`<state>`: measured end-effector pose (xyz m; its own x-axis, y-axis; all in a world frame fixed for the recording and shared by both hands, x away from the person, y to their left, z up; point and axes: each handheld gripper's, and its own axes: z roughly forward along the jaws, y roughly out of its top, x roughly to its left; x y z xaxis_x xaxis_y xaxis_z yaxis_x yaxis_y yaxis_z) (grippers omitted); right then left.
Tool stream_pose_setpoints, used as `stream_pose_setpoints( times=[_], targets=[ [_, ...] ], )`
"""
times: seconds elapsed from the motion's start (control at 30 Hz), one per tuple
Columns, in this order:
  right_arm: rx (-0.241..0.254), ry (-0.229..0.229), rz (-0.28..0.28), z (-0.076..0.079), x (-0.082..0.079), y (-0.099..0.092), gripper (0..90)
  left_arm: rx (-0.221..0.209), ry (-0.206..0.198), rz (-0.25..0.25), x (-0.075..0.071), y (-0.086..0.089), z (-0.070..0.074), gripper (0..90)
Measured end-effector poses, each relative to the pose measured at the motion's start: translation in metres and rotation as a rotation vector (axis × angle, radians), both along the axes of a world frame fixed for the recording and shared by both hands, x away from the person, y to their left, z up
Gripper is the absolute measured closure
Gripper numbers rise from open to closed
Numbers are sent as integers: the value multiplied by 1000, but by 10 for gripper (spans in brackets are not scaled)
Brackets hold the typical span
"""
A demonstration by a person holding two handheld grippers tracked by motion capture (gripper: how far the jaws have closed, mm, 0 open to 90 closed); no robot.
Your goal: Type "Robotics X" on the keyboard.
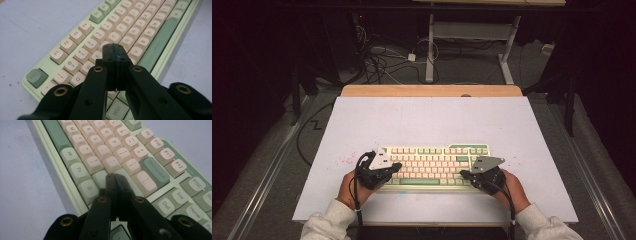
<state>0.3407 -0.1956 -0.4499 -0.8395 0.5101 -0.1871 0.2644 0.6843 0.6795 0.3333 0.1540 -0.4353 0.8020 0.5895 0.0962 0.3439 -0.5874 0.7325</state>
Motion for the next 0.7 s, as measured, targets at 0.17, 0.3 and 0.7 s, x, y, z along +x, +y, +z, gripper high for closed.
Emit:
stream_pose_setpoints(
  times=[0.17, 0.3, 0.7],
  targets=[
    [7, 4, 4, 1, 0, -1, 900, -5, -24, 13, -2, 4, 2, 867],
    [28, -10, 0, 4, -1, -3, 900, -3, -35, 18, -2, 5, 2, 866],
    [135, -84, -17, 19, -6, -9, 694, -2, -71, 33, -5, 5, 3, 738]
  ],
)
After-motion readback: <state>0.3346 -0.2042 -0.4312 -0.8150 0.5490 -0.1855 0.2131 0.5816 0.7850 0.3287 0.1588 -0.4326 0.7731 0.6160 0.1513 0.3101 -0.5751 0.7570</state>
